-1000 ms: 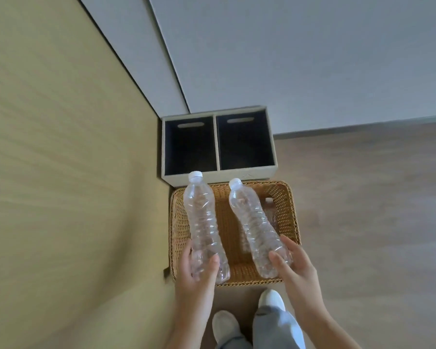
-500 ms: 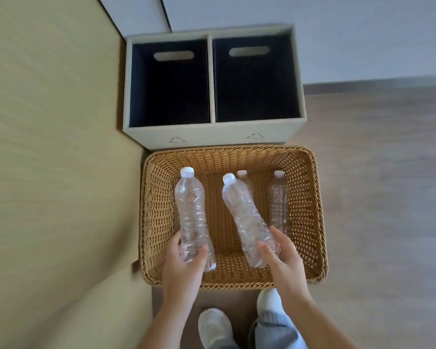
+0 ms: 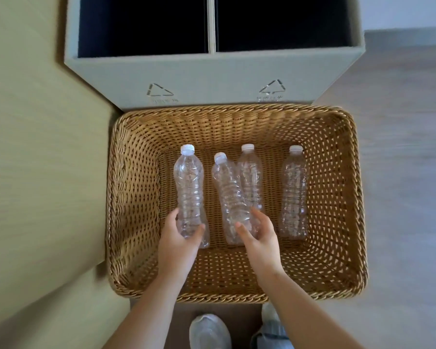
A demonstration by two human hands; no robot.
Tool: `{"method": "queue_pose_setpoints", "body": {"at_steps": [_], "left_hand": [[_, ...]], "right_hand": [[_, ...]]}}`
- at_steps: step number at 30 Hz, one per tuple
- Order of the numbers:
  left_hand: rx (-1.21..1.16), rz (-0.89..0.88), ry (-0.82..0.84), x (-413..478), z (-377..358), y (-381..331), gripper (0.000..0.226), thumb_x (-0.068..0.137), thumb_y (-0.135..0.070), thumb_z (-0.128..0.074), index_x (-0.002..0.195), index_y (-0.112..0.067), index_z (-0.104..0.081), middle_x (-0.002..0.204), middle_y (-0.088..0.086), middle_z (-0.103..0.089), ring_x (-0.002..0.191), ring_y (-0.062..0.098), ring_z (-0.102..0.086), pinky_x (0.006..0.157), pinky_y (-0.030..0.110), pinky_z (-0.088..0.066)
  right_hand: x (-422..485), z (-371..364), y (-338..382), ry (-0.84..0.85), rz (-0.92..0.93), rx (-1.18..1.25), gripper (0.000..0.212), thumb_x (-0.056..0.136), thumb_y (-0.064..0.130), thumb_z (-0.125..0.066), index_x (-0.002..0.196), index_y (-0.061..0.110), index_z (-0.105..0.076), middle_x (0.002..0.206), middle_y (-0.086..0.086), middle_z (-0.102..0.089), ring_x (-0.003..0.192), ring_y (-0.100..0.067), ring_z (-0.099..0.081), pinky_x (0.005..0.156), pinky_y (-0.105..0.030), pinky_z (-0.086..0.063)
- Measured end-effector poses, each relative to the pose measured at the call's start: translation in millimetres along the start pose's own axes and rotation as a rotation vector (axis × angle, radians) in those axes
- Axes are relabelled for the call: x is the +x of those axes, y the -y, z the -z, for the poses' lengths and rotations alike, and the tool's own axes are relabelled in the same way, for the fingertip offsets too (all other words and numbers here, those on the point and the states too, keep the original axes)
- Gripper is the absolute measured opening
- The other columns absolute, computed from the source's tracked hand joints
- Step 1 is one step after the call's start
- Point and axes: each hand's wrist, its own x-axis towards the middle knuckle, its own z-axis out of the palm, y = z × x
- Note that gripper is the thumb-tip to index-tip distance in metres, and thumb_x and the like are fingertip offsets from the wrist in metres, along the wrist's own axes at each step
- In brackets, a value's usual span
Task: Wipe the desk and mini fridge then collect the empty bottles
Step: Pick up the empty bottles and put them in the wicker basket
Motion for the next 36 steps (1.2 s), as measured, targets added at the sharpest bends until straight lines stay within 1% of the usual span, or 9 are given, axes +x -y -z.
{"method": "queue_pose_setpoints", "body": {"at_steps": [3,5,8,10,13,15,21,30,36], "left_hand": [[0.045,-0.015,-0.019,16,-8,16,0.066,0.081,-0.034,-0.067,0.137,-0.023,-0.034,0.13,-0.004,-0.051,0.106,0.009,-0.05,0.092,0.03,-0.041],[0.065,-0.012,-0.037,26,-13,26,0.068,0.081,-0.034,-0.067,0.138,-0.022,-0.033,0.134,-0.002,-0.048,0.115,0.015,-0.05,0.096,0.033,-0.042],[0.08,-0.01,-0.052,39,-19,41,0.072,0.079,-0.038,-0.067,0.139,-0.021,-0.032,0.134,0.002,-0.05,0.117,0.019,-0.052,0.097,0.039,-0.045],[0.071,-0.004,-0.059,46,-22,47,0.072,0.079,-0.037,-0.068,0.14,-0.02,-0.033,0.133,0.004,-0.048,0.113,0.018,-0.053,0.095,0.036,-0.046],[0.073,-0.012,-0.07,53,-24,52,0.07,0.08,-0.033,-0.068,0.139,-0.02,-0.034,0.136,0.005,-0.043,0.116,0.019,-0.05,0.097,0.035,-0.044],[0.062,-0.024,-0.065,57,-24,54,0.071,0.08,-0.033,-0.068,0.14,-0.021,-0.032,0.139,0.004,-0.041,0.121,0.02,-0.047,0.1,0.039,-0.042],[-0.01,-0.002,-0.031,71,-24,60,0.074,0.08,-0.031,-0.068,0.142,-0.025,-0.028,0.144,0.002,-0.04,0.129,0.02,-0.041,0.103,0.045,-0.038],[-0.052,0.022,0.018,75,-21,62,0.073,0.082,-0.026,-0.066,0.143,-0.029,-0.026,0.148,-0.003,-0.032,0.134,0.02,-0.033,0.108,0.044,-0.032],[-0.106,0.035,0.096,67,-17,58,0.078,0.081,-0.027,-0.068,0.144,-0.031,-0.022,0.149,-0.004,-0.03,0.135,0.017,-0.03,0.11,0.041,-0.028]], "right_hand": [[13,-12,-13,0.011,-0.008,-0.006,0.052,0.086,0.025,-0.062,0.132,0.027,-0.039,0.129,0.009,-0.044,0.116,-0.005,-0.04,0.091,-0.017,-0.036],[17,-16,-24,0.026,-0.004,-0.039,0.053,0.085,0.022,-0.064,0.132,0.026,-0.038,0.124,0.009,-0.045,0.109,-0.002,-0.042,0.079,-0.003,-0.037],[20,-19,-35,0.061,-0.007,-0.127,0.058,0.084,0.023,-0.064,0.134,0.025,-0.034,0.12,0.008,-0.046,0.098,0.002,-0.046,0.066,0.006,-0.035],[24,-21,-38,0.09,-0.017,-0.139,0.062,0.084,0.023,-0.065,0.136,0.026,-0.03,0.122,0.007,-0.046,0.097,0.005,-0.046,0.069,0.004,-0.036],[35,-27,-40,0.135,-0.03,-0.175,0.066,0.083,0.028,-0.066,0.137,0.029,-0.027,0.131,0.003,-0.046,0.117,-0.009,-0.045,0.088,-0.015,-0.038],[42,-32,-43,0.148,-0.038,-0.225,0.07,0.082,0.03,-0.067,0.139,0.03,-0.025,0.132,-0.001,-0.047,0.121,-0.014,-0.045,0.093,-0.022,-0.039],[54,-41,-43,0.154,-0.077,-0.27,0.075,0.081,0.03,-0.068,0.14,0.028,-0.022,0.133,-0.001,-0.046,0.117,-0.014,-0.046,0.091,-0.023,-0.039],[66,-38,-45,0.155,-0.111,-0.299,0.076,0.079,0.028,-0.071,0.14,0.026,-0.025,0.134,0.001,-0.046,0.11,-0.011,-0.046,0.094,-0.027,-0.041],[64,-34,-45,0.171,-0.132,-0.333,0.078,0.081,0.03,-0.068,0.142,0.025,-0.02,0.139,-0.002,-0.042,0.122,-0.019,-0.045,0.099,-0.032,-0.041]]}}
